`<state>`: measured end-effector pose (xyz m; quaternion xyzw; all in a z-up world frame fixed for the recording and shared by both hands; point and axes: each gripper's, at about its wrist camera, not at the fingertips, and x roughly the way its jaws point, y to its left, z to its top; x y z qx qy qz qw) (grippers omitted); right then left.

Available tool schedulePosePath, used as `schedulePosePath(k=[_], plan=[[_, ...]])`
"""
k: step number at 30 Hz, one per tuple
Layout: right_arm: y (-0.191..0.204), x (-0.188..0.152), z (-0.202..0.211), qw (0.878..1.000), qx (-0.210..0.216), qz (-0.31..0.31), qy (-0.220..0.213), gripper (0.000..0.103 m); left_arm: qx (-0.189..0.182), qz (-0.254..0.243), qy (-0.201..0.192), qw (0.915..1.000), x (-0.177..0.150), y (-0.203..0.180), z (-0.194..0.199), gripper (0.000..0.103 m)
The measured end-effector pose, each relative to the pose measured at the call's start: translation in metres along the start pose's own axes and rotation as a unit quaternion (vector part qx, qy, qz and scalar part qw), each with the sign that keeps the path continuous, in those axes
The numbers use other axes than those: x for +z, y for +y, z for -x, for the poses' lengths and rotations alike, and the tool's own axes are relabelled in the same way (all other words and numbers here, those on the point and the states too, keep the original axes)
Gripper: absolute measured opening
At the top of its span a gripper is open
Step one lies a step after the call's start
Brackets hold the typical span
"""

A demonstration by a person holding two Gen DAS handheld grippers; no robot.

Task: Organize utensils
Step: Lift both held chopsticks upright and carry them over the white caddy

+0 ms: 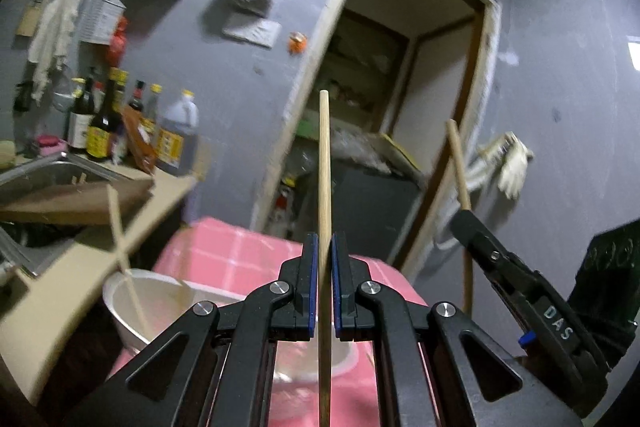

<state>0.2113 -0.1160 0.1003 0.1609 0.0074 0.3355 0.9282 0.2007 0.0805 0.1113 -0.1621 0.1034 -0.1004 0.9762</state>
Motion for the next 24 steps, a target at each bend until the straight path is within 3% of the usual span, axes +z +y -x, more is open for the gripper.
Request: schedulePosePath(k=[5, 11, 15, 24], plan=[[0.011, 0.003, -0.020, 0.999, 0.007, 0.003, -0.036, 0.005, 0.029, 0.025, -0.037, 0.9986, 0.023, 0.047, 0.004, 0.004], [0.008, -0.001, -0.033, 0.997, -0.019, -0.007, -0.079, 0.005, 0.060, 0.048, -0.086, 0.9934, 0.035, 0.086, 0.003, 0.004], [0.000, -0.005, -0.033, 0.993, -0.039, -0.020, -0.111, 0.005, 0.076, 0.055, -0.109, 0.9895, 0.030, 0.099, -0.001, 0.004], [-0.006, -0.014, -0.037, 0.989, -0.051, -0.022, -0.134, 0.005, 0.098, 0.068, -0.127, 0.9847, 0.009, 0.102, -0.007, 0.004]])
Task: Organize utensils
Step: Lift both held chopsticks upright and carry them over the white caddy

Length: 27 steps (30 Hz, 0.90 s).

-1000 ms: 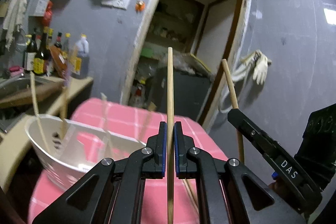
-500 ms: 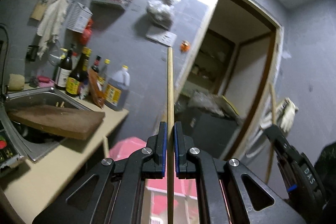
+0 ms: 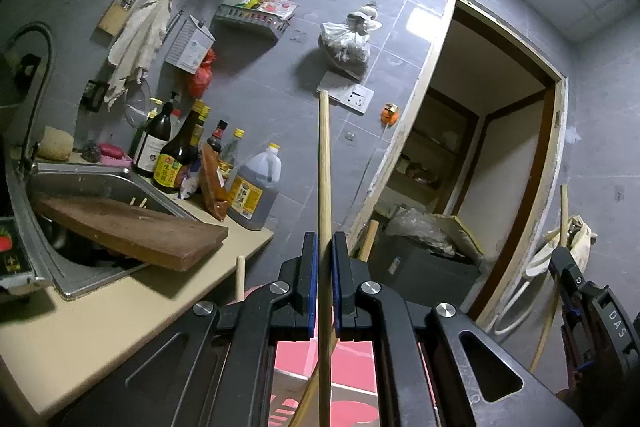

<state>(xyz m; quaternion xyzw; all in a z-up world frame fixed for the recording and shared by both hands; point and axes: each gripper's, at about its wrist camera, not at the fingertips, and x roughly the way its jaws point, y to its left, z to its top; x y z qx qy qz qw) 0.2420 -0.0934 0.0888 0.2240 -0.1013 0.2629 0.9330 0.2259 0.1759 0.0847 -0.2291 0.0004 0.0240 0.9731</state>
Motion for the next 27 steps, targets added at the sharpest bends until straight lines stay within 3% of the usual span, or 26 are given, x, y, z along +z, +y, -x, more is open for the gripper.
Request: schedulePosePath(k=[14, 27], plan=[[0.007, -0.010, -0.006, 0.999, -0.024, 0.037, -0.006, 0.005, 0.006, -0.011, -0.006, 0.9999, -0.012, -0.004, 0.004, 0.004], [0.003, -0.032, -0.010, 0.997, -0.029, 0.040, 0.054, 0.005, 0.011, -0.047, 0.015, 0.9987, -0.034, -0.010, 0.002, 0.004]])
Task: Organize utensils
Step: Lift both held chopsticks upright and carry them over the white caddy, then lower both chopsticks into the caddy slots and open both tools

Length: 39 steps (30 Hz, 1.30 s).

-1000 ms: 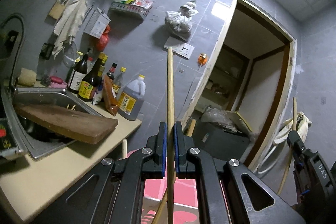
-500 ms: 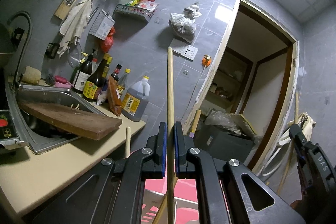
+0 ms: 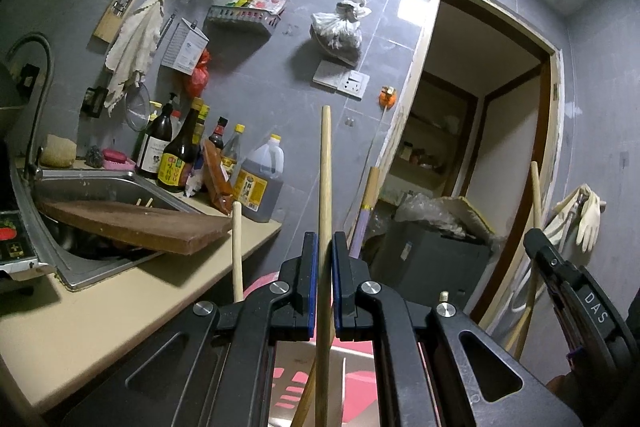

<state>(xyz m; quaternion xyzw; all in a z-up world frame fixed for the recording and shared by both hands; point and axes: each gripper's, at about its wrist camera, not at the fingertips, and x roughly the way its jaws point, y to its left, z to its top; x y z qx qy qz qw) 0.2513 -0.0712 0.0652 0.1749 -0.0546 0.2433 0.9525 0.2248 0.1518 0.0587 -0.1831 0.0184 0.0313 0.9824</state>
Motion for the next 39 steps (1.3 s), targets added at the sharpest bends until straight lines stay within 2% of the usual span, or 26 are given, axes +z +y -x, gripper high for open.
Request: schedulePosePath(k=[8, 25, 33, 39], plan=[[0.002, -0.005, 0.001, 0.999, 0.013, 0.004, 0.037, 0.006, 0.004, -0.010, 0.023, 0.9997, -0.009, 0.001, -0.001, 0.004], [-0.001, -0.012, 0.001, 0.997, 0.023, 0.008, 0.075, 0.007, -0.003, -0.022, 0.045, 0.9987, -0.015, 0.000, -0.004, 0.005], [-0.002, -0.014, 0.005, 0.995, 0.023, 0.015, 0.096, 0.009, -0.004, -0.034, 0.077, 0.9965, -0.018, -0.001, -0.001, 0.005], [-0.001, -0.012, 0.011, 0.994, 0.025, 0.027, 0.100, 0.009, 0.000, -0.043, 0.086, 0.9953, -0.021, -0.004, 0.000, 0.005]])
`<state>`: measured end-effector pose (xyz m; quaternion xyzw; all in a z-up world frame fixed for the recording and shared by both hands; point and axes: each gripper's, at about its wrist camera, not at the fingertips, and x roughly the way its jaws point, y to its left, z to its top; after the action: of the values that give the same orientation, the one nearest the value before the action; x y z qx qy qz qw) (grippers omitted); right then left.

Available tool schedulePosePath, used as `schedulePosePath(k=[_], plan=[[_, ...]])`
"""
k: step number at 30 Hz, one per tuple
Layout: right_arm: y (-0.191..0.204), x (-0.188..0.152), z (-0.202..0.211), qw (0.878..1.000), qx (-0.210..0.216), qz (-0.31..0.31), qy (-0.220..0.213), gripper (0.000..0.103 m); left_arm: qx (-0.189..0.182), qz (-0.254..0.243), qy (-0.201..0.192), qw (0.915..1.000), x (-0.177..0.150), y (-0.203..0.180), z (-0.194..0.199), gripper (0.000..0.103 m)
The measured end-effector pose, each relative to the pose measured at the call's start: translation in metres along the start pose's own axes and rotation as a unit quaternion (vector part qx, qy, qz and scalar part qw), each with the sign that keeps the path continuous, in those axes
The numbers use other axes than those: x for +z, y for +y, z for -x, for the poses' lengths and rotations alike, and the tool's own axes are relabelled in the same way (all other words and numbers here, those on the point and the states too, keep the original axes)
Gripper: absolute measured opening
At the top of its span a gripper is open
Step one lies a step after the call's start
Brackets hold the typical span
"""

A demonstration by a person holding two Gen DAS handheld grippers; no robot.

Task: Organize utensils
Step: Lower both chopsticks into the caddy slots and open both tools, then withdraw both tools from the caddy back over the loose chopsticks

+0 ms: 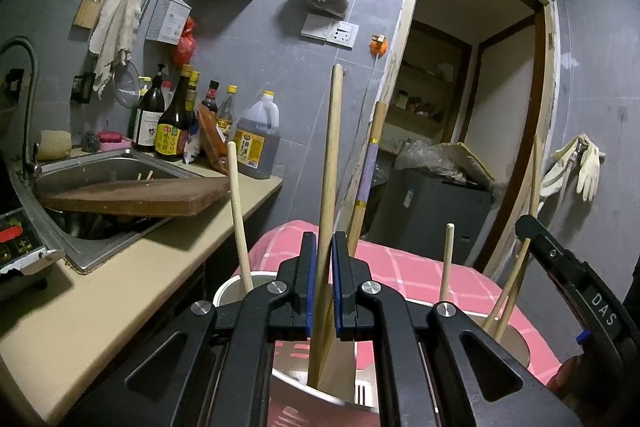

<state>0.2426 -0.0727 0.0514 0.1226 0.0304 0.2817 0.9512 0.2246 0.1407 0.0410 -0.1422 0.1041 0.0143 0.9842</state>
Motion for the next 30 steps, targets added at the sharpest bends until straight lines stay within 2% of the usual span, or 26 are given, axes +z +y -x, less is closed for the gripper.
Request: schedulePosePath(k=[13, 19, 21, 27, 30], plan=[[-0.002, 0.001, 0.005, 1.000, 0.000, 0.014, 0.017, 0.010, -0.008, -0.017, 0.020, 0.9996, -0.002, -0.004, 0.001, 0.007], [-0.002, 0.001, 0.007, 0.999, 0.001, 0.018, 0.027, 0.015, -0.011, -0.016, 0.024, 0.9995, -0.002, -0.004, 0.005, 0.014], [-0.003, 0.001, 0.009, 0.999, 0.001, 0.017, 0.027, 0.022, -0.015, -0.015, 0.023, 0.9995, -0.001, -0.004, 0.008, 0.018], [-0.003, 0.006, 0.020, 0.999, -0.008, 0.024, 0.023, 0.024, -0.021, -0.018, 0.014, 0.9995, 0.002, -0.009, 0.019, 0.035], [-0.005, 0.010, 0.032, 0.999, -0.015, 0.029, 0.020, 0.036, -0.023, -0.021, 0.008, 0.9995, 0.003, -0.014, 0.027, 0.045]])
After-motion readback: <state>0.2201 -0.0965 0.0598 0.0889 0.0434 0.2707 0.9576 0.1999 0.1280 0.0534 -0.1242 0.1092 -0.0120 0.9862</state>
